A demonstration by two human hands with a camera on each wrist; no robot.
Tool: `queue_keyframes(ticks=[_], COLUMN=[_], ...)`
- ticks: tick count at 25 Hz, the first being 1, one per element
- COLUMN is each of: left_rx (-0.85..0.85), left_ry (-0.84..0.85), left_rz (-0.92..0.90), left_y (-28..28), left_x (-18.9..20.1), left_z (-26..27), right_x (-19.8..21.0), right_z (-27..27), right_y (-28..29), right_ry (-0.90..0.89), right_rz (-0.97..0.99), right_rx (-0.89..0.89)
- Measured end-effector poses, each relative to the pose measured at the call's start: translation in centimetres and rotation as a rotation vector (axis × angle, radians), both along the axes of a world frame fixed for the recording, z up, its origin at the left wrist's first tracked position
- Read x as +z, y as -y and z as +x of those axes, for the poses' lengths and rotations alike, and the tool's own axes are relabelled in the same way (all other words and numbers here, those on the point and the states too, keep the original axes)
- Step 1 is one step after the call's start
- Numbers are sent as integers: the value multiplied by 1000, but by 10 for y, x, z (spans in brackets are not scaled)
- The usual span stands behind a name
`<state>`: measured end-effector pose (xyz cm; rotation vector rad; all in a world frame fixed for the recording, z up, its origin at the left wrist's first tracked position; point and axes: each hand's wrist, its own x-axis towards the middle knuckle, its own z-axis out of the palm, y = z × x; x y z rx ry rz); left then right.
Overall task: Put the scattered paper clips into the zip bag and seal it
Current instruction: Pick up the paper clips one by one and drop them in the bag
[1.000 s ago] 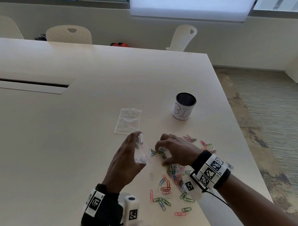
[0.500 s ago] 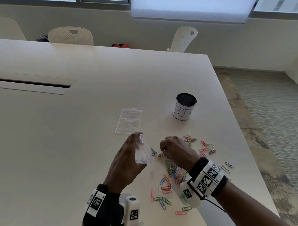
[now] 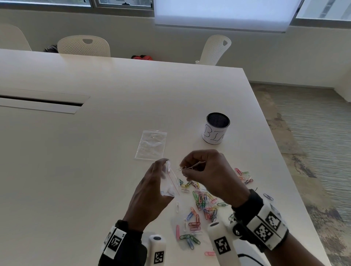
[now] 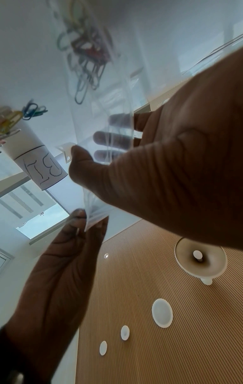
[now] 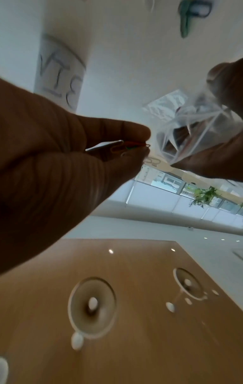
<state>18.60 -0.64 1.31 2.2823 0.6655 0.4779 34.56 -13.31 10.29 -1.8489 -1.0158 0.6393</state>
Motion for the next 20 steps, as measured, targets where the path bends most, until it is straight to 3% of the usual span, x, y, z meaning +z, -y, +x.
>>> queue_keyframes(ticks=[5,12,16,20], left_rx=[5,5,10,23], left_ry=[10,18,4,11], left_rz=[-26,-28,-35,-41], left_y=[1,0,-2,-4], left_x=[2,2,3,3], left_z=[0,-4,-8,-10], right_x=[4,9,-4,-43], right_z=[-27,-18,8,26], right_y=[-13,-13,-17,-24], right_ry=[305,157,320,446], right_rz=[-58,-23,20,-203], right_rx=[113,155,78,308])
